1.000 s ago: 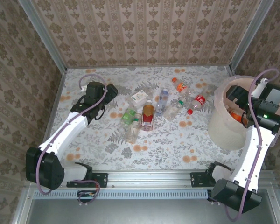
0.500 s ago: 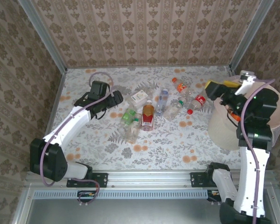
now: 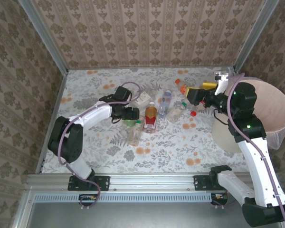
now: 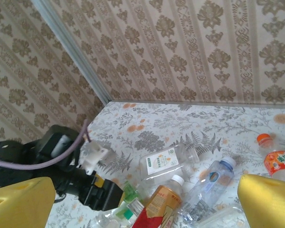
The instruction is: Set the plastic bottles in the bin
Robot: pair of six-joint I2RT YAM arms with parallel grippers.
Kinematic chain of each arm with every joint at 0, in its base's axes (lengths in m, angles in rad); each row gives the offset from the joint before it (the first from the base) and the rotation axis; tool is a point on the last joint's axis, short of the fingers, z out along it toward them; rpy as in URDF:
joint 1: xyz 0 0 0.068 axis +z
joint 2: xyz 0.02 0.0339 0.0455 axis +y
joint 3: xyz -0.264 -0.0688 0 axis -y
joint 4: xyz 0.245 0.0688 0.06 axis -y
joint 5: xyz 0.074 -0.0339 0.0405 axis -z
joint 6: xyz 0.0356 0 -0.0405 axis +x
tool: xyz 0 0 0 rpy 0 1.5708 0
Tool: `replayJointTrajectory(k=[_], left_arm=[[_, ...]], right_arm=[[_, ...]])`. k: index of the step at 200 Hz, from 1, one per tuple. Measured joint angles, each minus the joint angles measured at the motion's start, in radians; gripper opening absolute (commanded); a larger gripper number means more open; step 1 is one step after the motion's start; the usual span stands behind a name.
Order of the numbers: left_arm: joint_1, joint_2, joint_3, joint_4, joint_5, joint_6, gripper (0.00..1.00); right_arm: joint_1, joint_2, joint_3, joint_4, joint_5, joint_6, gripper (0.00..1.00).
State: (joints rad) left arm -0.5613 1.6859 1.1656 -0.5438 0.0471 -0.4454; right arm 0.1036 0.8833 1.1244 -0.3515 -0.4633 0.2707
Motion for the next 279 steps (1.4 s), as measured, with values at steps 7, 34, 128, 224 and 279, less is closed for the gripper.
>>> replayJointTrajectory(k=[7,34,128,224,279], left_arm=[[-0.002,0.017,0.009,0.000,0.000,0.003,0.88],[-0.007,0.071,0.054,-0.005,0.000,0.017,0.86],[0.014,0.173,0.131,-0.033,-0.029,0.004,0.80],[0.058,0.233,0.131,-0.033,-0.031,-0.010,0.79],[0.058,0.255,0.133,-0.017,-0.036,-0.031,0.76]], right_arm=[[0.009,-0.007,0.000,-0.003,0.009,-0.011,1.00],[0.026,-0.040,-0.001,-0.007,0.033,-0.043,1.00],[0.047,-0.050,-0.012,-0.017,0.064,-0.090,1.00],[0.119,0.008,-0.023,-0.011,0.069,-0.093,1.00],[0.179,0.043,-0.032,-0.011,0.094,-0.109,1.00]])
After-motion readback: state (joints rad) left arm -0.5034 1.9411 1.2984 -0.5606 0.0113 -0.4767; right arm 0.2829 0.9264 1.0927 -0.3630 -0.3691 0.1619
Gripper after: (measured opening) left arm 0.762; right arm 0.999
